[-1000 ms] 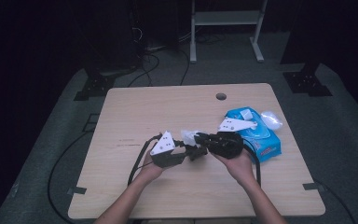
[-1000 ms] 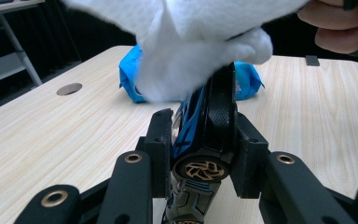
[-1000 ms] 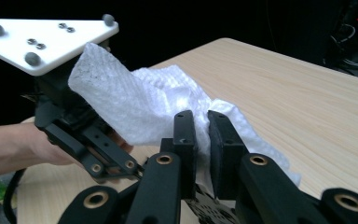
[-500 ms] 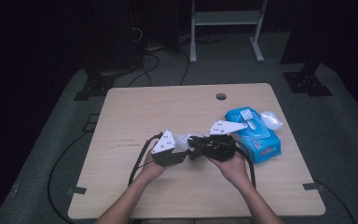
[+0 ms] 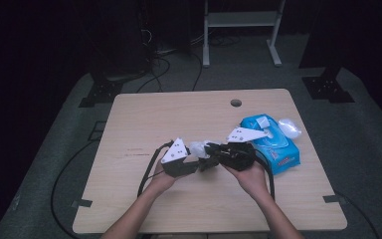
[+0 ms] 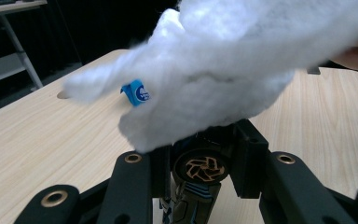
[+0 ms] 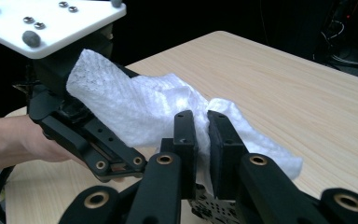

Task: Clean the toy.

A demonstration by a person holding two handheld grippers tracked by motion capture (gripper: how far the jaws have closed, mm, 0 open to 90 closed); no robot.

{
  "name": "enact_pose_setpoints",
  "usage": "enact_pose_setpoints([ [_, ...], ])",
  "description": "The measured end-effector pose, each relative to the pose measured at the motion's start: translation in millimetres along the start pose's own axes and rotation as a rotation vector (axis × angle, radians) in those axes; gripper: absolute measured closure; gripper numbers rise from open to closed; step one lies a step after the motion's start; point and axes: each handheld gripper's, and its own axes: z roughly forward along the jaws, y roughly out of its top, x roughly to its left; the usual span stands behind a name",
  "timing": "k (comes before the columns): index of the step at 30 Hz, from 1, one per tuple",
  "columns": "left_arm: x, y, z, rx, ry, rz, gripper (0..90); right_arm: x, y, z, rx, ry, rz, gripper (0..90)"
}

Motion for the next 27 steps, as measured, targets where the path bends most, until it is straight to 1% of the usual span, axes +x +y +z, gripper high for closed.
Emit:
enact_pose_setpoints([
  [1, -0.3, 0.1, 0.2, 0.001, 0.000, 0.002, 64.8, -1.0, -0.3, -1.2, -0.002, -0.004, 0.003, 82.0],
  [2, -0.4, -0.1, 0.5, -0.002, -0.001, -0.002, 64.8, -2.5, -0.9, -3.6, -0.003, -0.018, 0.003, 82.0],
  [5, 1.0, -0.5, 0.1, -0.006, -0.001, -0.002, 64.8, -13.3, -5.8, -12.5, -0.017, -0.055, 0.031, 82.0],
  [6, 1.0, -0.5, 0.1, -0.006, -0.001, -0.002, 64.8, -13.3, -5.8, -12.5, -0.017, -0.055, 0.031, 82.0],
  [7, 1.8, -1.2, -0.9, -0.007, -0.002, -0.009, 64.8, -16.1, -7.5, -14.3, -0.017, -0.065, 0.039, 82.0],
  [8, 2.5, -1.6, -1.4, -0.008, -0.004, -0.012, 64.8, -21.6, -11.6, -17.1, -0.020, -0.075, 0.064, 82.0],
  [9, 2.7, -1.5, -1.6, -0.006, -0.003, -0.009, 64.8, -24.9, -14.9, -17.6, -0.019, -0.079, 0.076, 82.0],
  [10, 2.4, -1.4, -1.6, -0.005, -0.002, -0.007, 64.7, -26.1, -16.4, -17.5, -0.017, -0.081, 0.078, 82.0],
  [11, 2.2, -1.4, -1.4, -0.007, -0.002, -0.011, 64.8, -27.1, -18.7, -16.9, -0.025, -0.078, 0.089, 82.0],
  [16, 3.7, -2.0, -2.6, -0.007, -0.004, -0.022, 64.6, -26.0, -18.5, -15.2, -0.030, -0.076, 0.087, 82.0],
  [19, 4.0, -2.4, -3.7, 0.001, 0.002, -0.016, 64.2, -25.3, -18.6, -13.7, -0.023, -0.078, 0.083, 82.0],
  [20, 4.1, -2.6, -4.0, 0.002, 0.000, -0.017, 64.1, -24.7, -19.1, -13.3, -0.024, -0.075, 0.091, 82.0],
  [22, 4.5, -3.2, -4.7, 0.004, -0.003, -0.014, 63.8, -24.4, -19.5, -12.8, -0.024, -0.072, 0.091, 82.0],
  [24, 4.8, -3.8, -5.8, 0.008, 0.001, -0.015, 63.4, -23.9, -20.1, -11.5, -0.023, -0.073, 0.083, 82.0],
  [26, 5.8, -4.5, -7.0, 0.015, 0.005, -0.015, 62.7, -23.0, -20.7, -9.7, -0.022, -0.071, 0.090, 82.0],
  [27, 5.8, -5.7, -7.2, 0.011, 0.010, -0.016, 62.1, -23.2, -21.5, -8.7, -0.020, -0.070, 0.087, 82.0],
])
